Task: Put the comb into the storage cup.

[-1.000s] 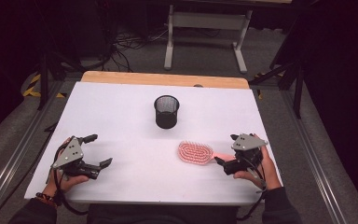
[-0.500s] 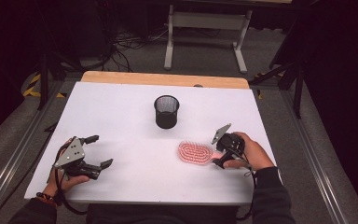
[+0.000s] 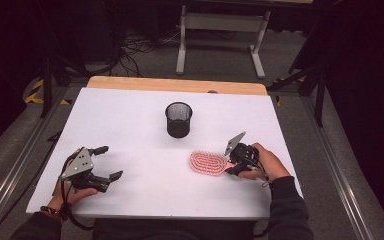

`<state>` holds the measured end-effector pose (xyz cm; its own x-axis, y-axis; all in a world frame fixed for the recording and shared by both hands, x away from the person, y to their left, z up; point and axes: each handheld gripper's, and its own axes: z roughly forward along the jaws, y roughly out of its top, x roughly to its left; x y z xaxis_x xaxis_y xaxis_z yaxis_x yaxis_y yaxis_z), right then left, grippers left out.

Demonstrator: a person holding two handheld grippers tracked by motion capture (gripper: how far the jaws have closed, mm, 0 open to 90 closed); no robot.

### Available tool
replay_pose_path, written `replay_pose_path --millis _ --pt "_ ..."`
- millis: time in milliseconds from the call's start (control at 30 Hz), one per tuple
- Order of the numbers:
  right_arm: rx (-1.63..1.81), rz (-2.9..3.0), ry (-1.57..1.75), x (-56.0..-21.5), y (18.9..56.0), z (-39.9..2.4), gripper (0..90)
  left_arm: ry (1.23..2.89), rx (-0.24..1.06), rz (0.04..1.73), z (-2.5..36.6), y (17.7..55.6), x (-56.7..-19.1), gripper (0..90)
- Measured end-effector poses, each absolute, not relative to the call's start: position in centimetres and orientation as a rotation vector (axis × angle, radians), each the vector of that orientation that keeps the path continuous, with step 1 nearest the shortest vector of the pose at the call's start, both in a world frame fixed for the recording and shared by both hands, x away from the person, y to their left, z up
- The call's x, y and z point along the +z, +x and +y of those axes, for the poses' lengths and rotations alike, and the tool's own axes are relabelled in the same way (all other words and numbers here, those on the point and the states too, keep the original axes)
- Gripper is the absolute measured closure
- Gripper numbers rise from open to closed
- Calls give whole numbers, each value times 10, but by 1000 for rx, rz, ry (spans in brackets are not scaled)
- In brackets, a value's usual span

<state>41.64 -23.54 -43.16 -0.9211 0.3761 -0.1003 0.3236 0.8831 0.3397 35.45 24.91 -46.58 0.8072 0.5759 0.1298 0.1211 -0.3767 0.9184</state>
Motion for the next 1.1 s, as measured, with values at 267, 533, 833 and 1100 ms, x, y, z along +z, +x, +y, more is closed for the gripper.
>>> replay_pose_path --millis 267,533,833,1100 --pt "530 2849 500 -433 409 -237 696 1919 525 522 249 355 -466 66" --pt "634 2783 453 -430 402 -239 697 1912 524 525 250 354 -465 69" --pt "779 2658 482 -427 402 -243 697 1908 515 533 250 355 -465 70" --pt "934 2541 513 -416 398 -242 697 1910 514 542 250 356 -466 70"
